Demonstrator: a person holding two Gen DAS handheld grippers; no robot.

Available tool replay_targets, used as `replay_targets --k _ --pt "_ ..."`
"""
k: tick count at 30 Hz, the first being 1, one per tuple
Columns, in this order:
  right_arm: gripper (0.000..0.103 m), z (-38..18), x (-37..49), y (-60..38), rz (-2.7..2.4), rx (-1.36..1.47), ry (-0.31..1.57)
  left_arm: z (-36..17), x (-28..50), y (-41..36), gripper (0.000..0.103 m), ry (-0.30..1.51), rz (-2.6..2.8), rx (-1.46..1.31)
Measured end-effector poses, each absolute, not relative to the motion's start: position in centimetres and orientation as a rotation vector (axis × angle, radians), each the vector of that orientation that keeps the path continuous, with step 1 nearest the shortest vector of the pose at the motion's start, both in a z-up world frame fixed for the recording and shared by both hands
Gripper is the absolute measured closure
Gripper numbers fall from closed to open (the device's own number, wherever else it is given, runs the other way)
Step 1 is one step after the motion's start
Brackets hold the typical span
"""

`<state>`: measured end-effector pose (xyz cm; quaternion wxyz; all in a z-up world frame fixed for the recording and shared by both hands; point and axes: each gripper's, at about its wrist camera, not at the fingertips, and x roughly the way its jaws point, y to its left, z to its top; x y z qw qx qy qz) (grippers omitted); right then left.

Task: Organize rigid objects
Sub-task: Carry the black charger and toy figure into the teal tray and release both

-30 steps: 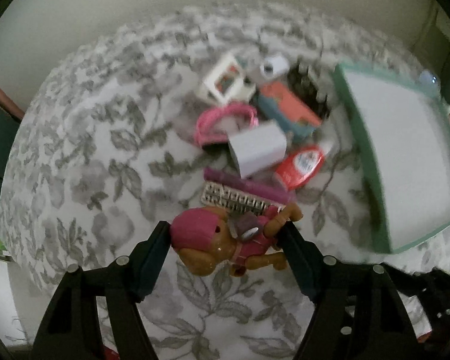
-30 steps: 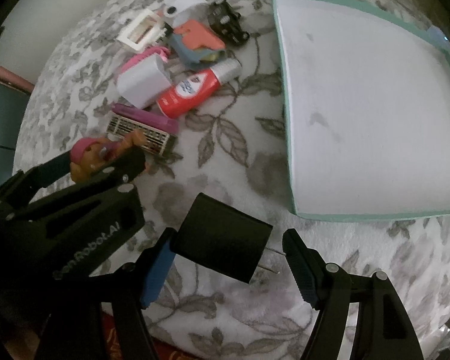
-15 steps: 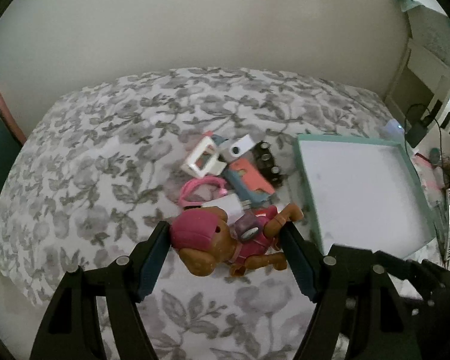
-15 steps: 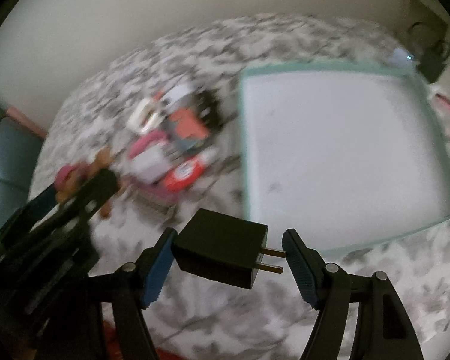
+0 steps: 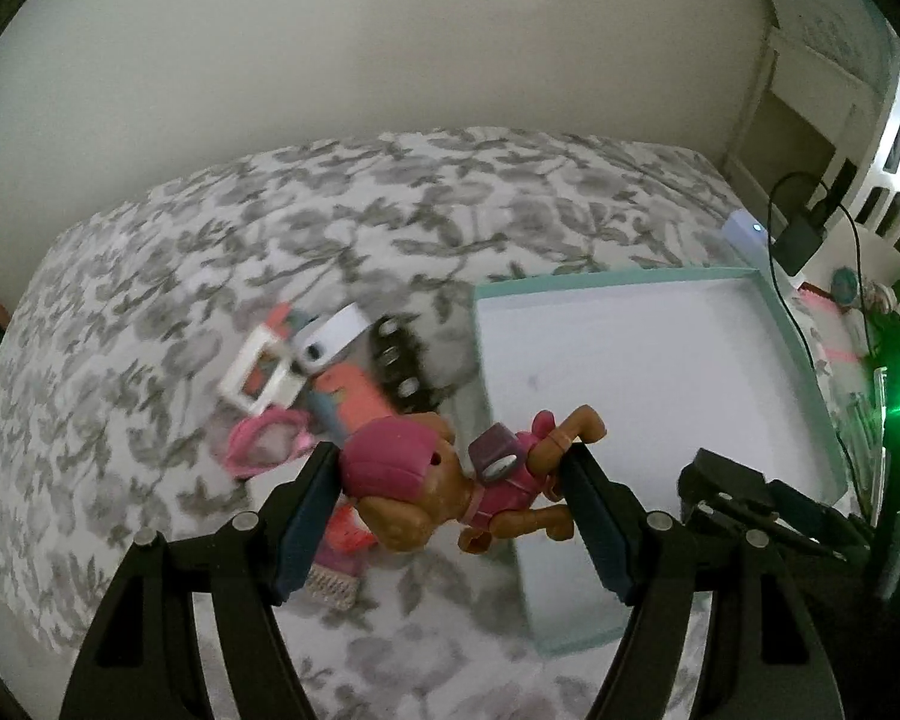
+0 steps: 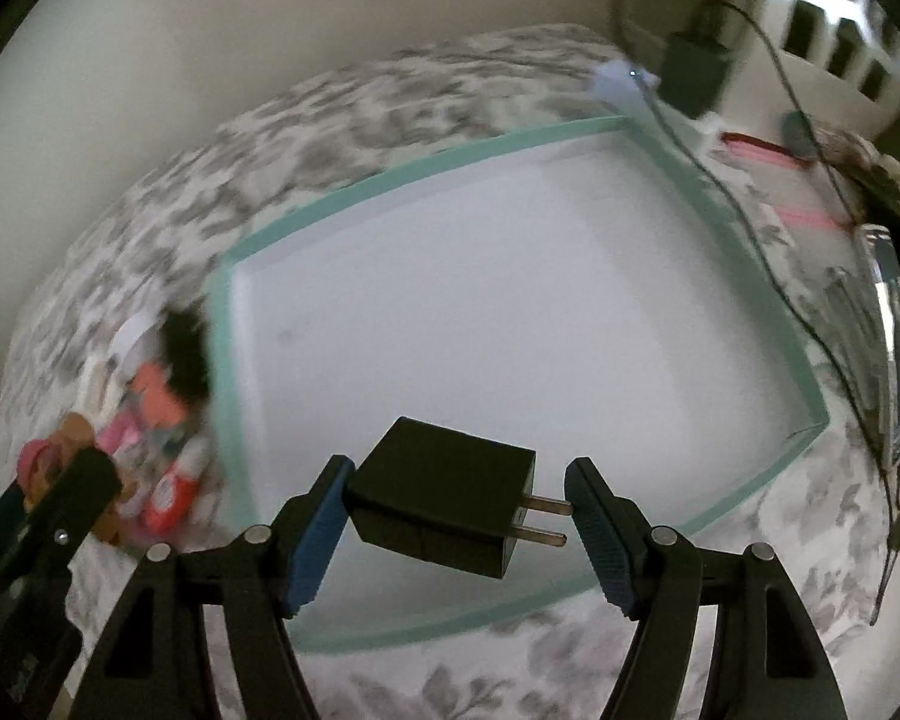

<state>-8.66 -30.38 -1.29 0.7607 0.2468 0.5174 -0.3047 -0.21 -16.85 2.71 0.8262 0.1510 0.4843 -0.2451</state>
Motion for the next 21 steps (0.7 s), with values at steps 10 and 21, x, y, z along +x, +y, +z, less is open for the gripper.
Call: replay_targets --k 10,21 --pt "0.028 -2.0 -8.9 -34.6 -0.813 0.527 1.055 1.0 0.5 -22.6 0.027 1.023 -0.589 0.332" --pt "0.028 -3.8 -8.9 -37.0 -0.869 0.457 1.078 -0.6 1.1 -24.2 0.027 1.043 -0.617 0.332"
